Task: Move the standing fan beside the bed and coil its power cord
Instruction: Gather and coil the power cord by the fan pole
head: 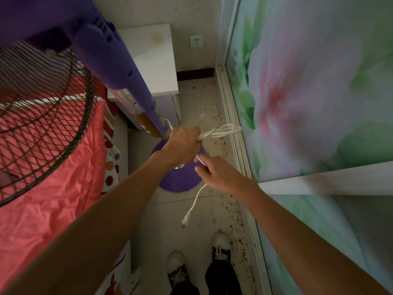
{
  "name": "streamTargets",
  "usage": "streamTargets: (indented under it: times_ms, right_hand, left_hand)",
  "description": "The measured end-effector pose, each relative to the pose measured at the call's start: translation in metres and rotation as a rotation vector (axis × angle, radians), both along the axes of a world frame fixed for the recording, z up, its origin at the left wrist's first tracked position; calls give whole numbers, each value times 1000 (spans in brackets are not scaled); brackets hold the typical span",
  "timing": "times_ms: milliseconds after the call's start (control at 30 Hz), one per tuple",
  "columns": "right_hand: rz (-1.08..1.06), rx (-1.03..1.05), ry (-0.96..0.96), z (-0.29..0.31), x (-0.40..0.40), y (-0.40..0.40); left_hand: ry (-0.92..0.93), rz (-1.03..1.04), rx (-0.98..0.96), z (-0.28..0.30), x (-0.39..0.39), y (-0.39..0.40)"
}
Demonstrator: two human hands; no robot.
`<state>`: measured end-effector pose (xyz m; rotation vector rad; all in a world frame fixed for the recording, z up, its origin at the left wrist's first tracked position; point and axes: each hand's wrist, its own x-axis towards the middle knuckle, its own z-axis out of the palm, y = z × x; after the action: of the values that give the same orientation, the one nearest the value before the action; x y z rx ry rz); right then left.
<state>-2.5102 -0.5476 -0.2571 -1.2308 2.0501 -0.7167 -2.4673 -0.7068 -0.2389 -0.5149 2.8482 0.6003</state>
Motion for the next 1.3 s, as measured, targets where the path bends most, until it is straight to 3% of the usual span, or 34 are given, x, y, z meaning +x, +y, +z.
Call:
streamTargets:
  times_ms: [133,233,333,400,500,633,700,800,900,1000,1067,1167,1300]
  right_hand:
    - [75,-127,98,13,-12,20]
    - [131,-215,189,20,-30,33]
    - [15,-285,290,22,-44,34]
    - [-64,-330,252,18,-47,23]
    - [-185,-273,35,7,-44,2]
    - [-374,38,-377,-21,-32,-6]
    - [-283,138,-304,-28,-13,-6]
    - [84,232,34,-23,6,9]
    - [290,177,142,-6,5,25]
    - [351,9,245,18,-11,25]
    - [288,-138,311,25,-28,16]
    - [104,-203,224,15,-42,-5]
    - [-256,-57,-233,-24,-43,-19]
  left_hand:
    - [-203,-200,-327,-16,8,7]
    - [-313,-326,-410,-30,21,5]
    - [-342,-466,-441,-37,30,-2]
    - [-280,-519,-418,-39,34,-6]
    - [-109,-499,-262,-38,39,-13]
    - [268,-207,78,-36,47,-13]
    - [330,-102,98,-34,42,-6]
    - [111,-114,-120,-36,29,-1]
    - [-266,-286,-440,-40,28,-2]
    - [-414,-408,-483,-49,35,-4]
    - [-363,-458,-432,-50,37,-6]
    - [-215,-510,-347,-49,39,-12]
    - [100,-295,-16,-48,45,-14]
